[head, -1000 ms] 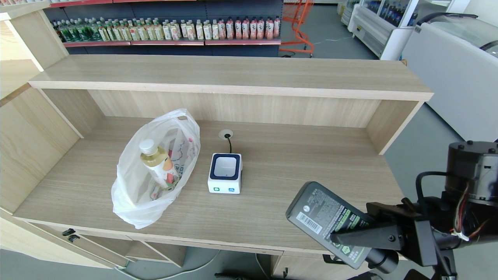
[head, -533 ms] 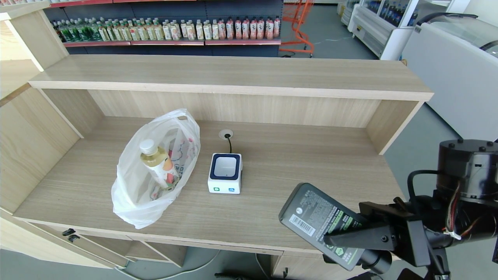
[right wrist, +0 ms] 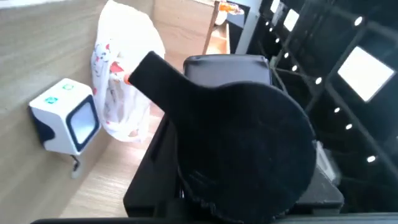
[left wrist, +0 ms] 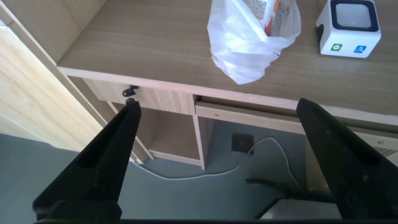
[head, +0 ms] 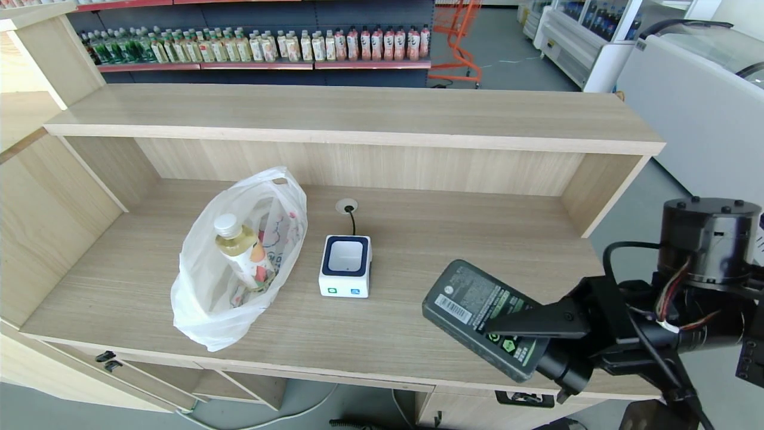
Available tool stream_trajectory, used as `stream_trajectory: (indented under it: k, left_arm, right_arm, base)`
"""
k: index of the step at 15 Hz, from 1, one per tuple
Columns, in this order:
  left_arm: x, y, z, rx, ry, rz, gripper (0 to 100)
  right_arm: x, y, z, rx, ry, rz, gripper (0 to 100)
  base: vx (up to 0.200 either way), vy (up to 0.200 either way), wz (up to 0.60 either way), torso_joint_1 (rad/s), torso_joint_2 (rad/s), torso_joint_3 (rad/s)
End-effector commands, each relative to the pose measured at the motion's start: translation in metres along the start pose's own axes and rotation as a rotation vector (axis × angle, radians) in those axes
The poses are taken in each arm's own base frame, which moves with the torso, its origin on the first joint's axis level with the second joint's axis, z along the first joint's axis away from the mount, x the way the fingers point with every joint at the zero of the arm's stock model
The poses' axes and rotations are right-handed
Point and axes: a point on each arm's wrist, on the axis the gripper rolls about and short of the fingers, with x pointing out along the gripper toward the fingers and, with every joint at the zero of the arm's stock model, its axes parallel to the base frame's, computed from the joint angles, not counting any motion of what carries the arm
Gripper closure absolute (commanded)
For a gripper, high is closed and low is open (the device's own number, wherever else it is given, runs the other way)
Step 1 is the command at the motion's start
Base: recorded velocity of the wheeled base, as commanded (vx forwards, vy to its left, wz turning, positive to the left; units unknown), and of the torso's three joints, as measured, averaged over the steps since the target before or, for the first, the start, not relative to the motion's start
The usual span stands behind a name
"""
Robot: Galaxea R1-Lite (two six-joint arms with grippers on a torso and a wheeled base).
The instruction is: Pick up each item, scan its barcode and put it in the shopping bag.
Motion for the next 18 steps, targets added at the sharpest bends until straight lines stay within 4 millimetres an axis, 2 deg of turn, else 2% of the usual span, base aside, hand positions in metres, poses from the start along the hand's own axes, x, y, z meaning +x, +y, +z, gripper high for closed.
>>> stream_trajectory:
  k: [1,2,3,4,5,6,9,11,13,14,15,16,18]
  left_arm:
    - [0.000,0.000,0.000,0.000,0.000,0.001,0]
    - [0.000,0.000,0.000,0.000,0.001,0.001,0]
    - [0.000,0.000,0.000,0.000,0.000,0.001,0]
    - [0.000,0.000,0.000,0.000,0.001,0.001,0]
    - [0.000,0.000,0.000,0.000,0.001,0.001,0]
    - [0.000,0.000,0.000,0.000,0.001,0.001,0]
    - [0.000,0.000,0.000,0.000,0.001,0.001,0]
    - [0.000,0.000,0.000,0.000,0.001,0.001,0]
    - [0.000,0.000,0.000,0.000,0.000,0.001,0]
    - [0.000,0.000,0.000,0.000,0.000,0.001,0]
    - [0.000,0.000,0.000,0.000,0.001,0.001,0]
    - [0.000,0.000,0.000,0.000,0.001,0.001,0]
    - [0.000,0.000,0.000,0.000,0.001,0.001,0]
  right_arm:
    - [-0.022,-0.005,-0.020,0.275,0.157,0.032,100]
    - [-0.034,-0.006,-0.019,0.346,0.239,0.056,100]
    - [-0.055,0.003,-0.016,0.464,0.382,0.102,100]
    - [-0.079,0.007,-0.018,0.482,0.515,0.139,100]
    - [-0.095,0.008,-0.018,0.490,0.591,0.155,100]
    - [-0.109,0.016,-0.010,0.580,0.642,0.179,100]
    - [-0.114,0.018,0.002,0.867,0.656,0.192,100]
    - [-0.114,0.009,0.010,1.212,0.710,0.099,100]
    - [-0.115,0.001,0.002,1.464,0.835,-0.022,100]
    - [-0.110,-0.005,-0.001,1.664,0.849,-0.127,100]
    - [-0.108,-0.011,-0.002,1.976,0.943,-0.332,100]
    - [-0.104,-0.010,-0.003,2.171,1.013,-0.483,100]
    - [-0.090,-0.013,-0.005,2.512,1.045,-0.793,100]
  base:
    - [0.000,0.000,0.00,0.000,0.00,0.000]
    - [0.000,0.000,0.00,0.000,0.00,0.000]
    - [0.000,0.000,0.00,0.000,0.00,0.000]
    - [0.000,0.000,0.00,0.000,0.00,0.000]
    - [0.000,0.000,0.00,0.000,0.00,0.000]
    - [0.000,0.000,0.00,0.000,0.00,0.000]
    - [0.000,0.000,0.00,0.000,0.00,0.000]
    - [0.000,0.000,0.00,0.000,0.00,0.000]
    - [0.000,0.000,0.00,0.000,0.00,0.000]
    - [0.000,0.000,0.00,0.000,0.00,0.000]
    - [0.000,0.000,0.00,0.000,0.00,0.000]
    - [0.000,0.000,0.00,0.000,0.00,0.000]
    - [0.000,0.000,0.00,0.000,0.00,0.000]
